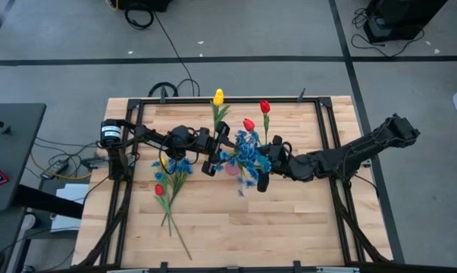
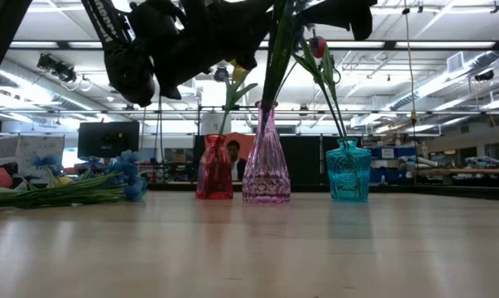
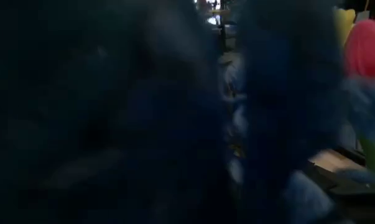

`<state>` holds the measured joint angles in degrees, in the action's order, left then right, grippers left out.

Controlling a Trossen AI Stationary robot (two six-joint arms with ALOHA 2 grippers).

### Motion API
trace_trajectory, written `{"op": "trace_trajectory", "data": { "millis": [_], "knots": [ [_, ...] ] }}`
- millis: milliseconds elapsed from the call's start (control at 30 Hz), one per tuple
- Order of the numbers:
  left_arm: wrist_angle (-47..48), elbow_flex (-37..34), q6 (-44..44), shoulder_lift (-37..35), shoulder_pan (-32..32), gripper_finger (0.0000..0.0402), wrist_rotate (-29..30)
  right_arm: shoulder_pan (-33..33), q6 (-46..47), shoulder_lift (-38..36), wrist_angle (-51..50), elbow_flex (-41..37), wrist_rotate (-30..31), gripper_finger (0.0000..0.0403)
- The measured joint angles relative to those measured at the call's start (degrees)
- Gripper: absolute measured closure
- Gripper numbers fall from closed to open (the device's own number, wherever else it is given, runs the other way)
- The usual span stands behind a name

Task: Sort flowers into vase by color
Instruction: Put the blue flowers into the pink transparent vase

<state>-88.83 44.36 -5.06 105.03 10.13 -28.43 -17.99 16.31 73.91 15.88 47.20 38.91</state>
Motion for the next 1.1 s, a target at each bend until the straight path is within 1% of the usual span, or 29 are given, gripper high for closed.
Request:
{"op": "trace_trajectory", "data": {
  "millis": [133, 333, 433, 567, 633, 700, 833, 900, 1000, 1100],
  "knots": [
    [0.3, 0.0, -1.2, 0.0, 0.0, 0.0203, 0.8, 1.2, 0.0, 0.0, 1.9, 0.0, 0.1, 0.0133],
    [0.9, 0.0, -1.9, -0.3, 0.1, 0.0202, -0.3, 1.8, 0.4, 0.0, 2.5, 0.0, -0.8, 0.0133],
    [2.3, -1.1, -1.7, -2.6, 0.4, 0.0202, -1.4, 1.8, 0.5, 0.0, 2.6, 0.0, -0.9, 0.0133],
    [8.7, -4.2, 0.2, -7.7, 1.1, 0.0202, -0.6, 1.8, 0.6, 0.0, 2.5, 0.0, -0.8, 0.0133],
    [11.1, -5.4, 0.3, -9.6, 1.2, 0.0202, 0.7, 1.8, 0.6, 0.0, 2.5, 0.0, -0.3, 0.0133],
    [13.6, -6.2, 0.6, -11.3, 1.0, 0.0202, 0.7, 1.9, 0.6, 0.0, 2.5, 0.0, 0.3, 0.0133],
    [23.2, -6.8, 2.4, -13.1, -0.7, 0.0202, 1.6, 2.0, 0.6, 0.0, 2.5, 0.0, 0.4, 0.0133],
    [27.4, -6.8, 3.3, -13.1, -2.6, 0.0202, 5.1, 2.1, 0.6, 0.0, 2.5, 0.0, 0.5, 0.0133],
    [28.5, -6.8, 4.4, -12.6, -5.8, 0.0202, 14.7, 2.3, 0.6, 0.0, 2.5, 0.0, 0.4, 0.0133],
    [27.7, -6.8, 8.3, -12.6, -8.9, 0.0202, 24.1, 2.6, 0.6, 0.0, 2.1, 0.0, 0.4, 0.0133]
  ]
}}
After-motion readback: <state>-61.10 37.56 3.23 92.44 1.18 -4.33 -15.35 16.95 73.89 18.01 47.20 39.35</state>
